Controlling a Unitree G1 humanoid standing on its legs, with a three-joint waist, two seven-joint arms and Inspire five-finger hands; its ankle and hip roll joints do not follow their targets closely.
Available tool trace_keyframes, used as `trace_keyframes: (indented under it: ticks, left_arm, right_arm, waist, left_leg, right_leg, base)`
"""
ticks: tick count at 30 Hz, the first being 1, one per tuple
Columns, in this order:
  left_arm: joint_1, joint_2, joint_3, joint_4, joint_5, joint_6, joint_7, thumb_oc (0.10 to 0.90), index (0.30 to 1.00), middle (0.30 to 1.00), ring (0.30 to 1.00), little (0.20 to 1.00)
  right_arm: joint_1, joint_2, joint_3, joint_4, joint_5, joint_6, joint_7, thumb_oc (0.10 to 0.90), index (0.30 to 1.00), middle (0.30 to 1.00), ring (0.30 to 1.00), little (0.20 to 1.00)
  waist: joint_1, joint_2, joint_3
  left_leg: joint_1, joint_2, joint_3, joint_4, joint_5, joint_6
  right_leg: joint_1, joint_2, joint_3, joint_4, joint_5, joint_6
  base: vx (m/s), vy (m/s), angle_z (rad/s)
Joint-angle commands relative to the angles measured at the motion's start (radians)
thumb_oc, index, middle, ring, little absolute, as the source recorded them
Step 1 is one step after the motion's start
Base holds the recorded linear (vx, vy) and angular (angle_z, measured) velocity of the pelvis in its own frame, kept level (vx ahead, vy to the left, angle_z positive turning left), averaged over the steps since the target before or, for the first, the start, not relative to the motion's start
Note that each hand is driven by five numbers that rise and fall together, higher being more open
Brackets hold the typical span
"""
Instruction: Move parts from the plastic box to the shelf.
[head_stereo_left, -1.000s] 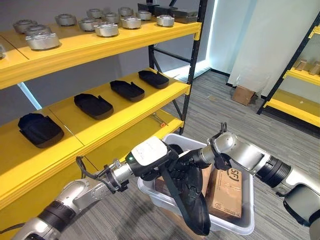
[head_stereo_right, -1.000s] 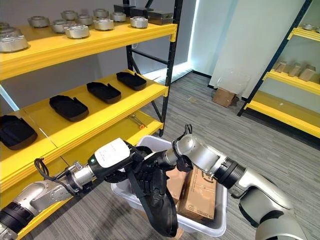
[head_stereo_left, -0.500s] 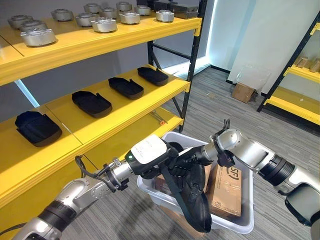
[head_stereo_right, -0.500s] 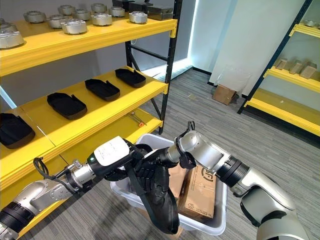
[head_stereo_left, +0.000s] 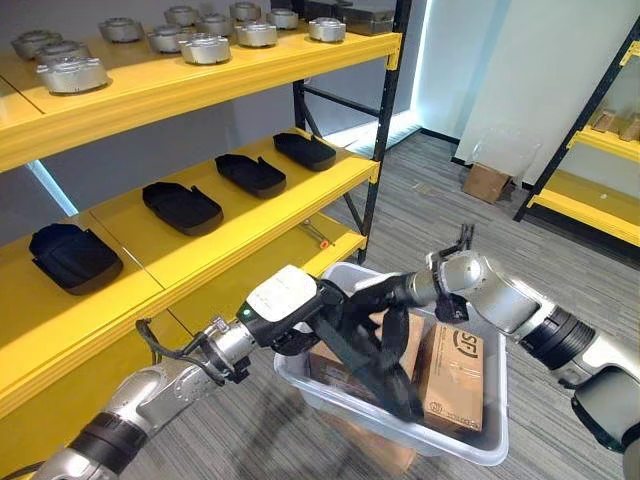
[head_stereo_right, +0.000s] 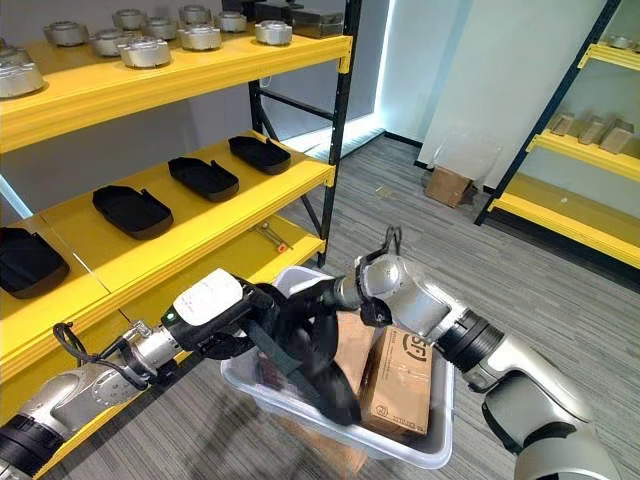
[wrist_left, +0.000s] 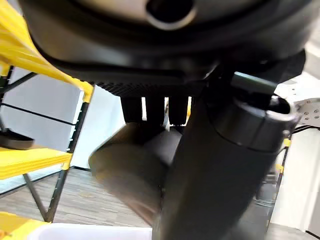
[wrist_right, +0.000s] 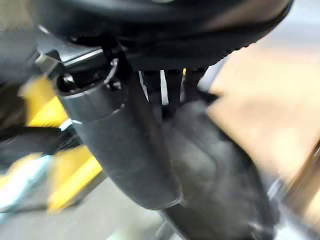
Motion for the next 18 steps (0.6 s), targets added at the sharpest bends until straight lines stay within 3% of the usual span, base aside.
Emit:
trace_keyframes:
  ticks: [1, 4, 7, 18]
  left_arm:
    - [-0.070, -0.011, 0.079, -0.113, -0.172, -0.042, 0.075, 0.400, 0.300, 0.300, 0.300, 0.300]
    - [-0.023, -0.005, 0.114, -0.122, -0.185, -0.049, 0.076, 0.400, 0.300, 0.300, 0.300, 0.300]
    - [0.004, -0.002, 0.135, -0.122, -0.181, -0.067, 0.084, 0.400, 0.300, 0.300, 0.300, 0.300]
    - [0.043, -0.009, 0.173, -0.143, -0.170, -0.077, 0.063, 0.400, 0.300, 0.300, 0.300, 0.300]
  right_arm:
    - [-0.245, -0.119, -0.103, -0.006, -0.102, -0.137, -0.140, 0.900, 1.000, 1.000, 1.000, 1.000]
    - [-0.245, -0.172, -0.151, -0.014, -0.183, -0.165, -0.266, 0.900, 1.000, 1.000, 1.000, 1.000]
    - [-0.243, -0.197, -0.185, -0.044, -0.198, -0.163, -0.319, 0.900, 1.000, 1.000, 1.000, 1.000]
    - [-0.193, -0.215, -0.230, -0.142, -0.221, -0.127, -0.339, 0.900, 1.000, 1.000, 1.000, 1.000]
  waist:
    - [-0.007, -0.027, -0.039]
    - [-0.013, -0.024, -0.038]
    - [-0.016, -0.019, -0.036]
    - [-0.024, -0.017, -0.031]
  left_leg:
    - [-0.044, 0.023, -0.087, 0.122, -0.074, 0.043]
    - [-0.040, 0.019, -0.088, 0.121, -0.078, 0.045]
    - [-0.042, 0.018, -0.091, 0.121, -0.080, 0.046]
    - [-0.040, 0.014, -0.094, 0.117, -0.085, 0.048]
  right_leg:
    - [-0.007, -0.090, 0.058, 0.099, -0.064, 0.050]
    - [-0.004, -0.087, 0.065, 0.095, -0.063, 0.049]
    - [-0.007, -0.088, 0.068, 0.095, -0.062, 0.049]
    - [-0.010, -0.090, 0.074, 0.093, -0.065, 0.051]
  base:
    - [0.00, 0.000, 0.00]
    - [0.00, 0.000, 0.00]
    - [0.00, 0.000, 0.00]
    - [0.00, 0.000, 0.00]
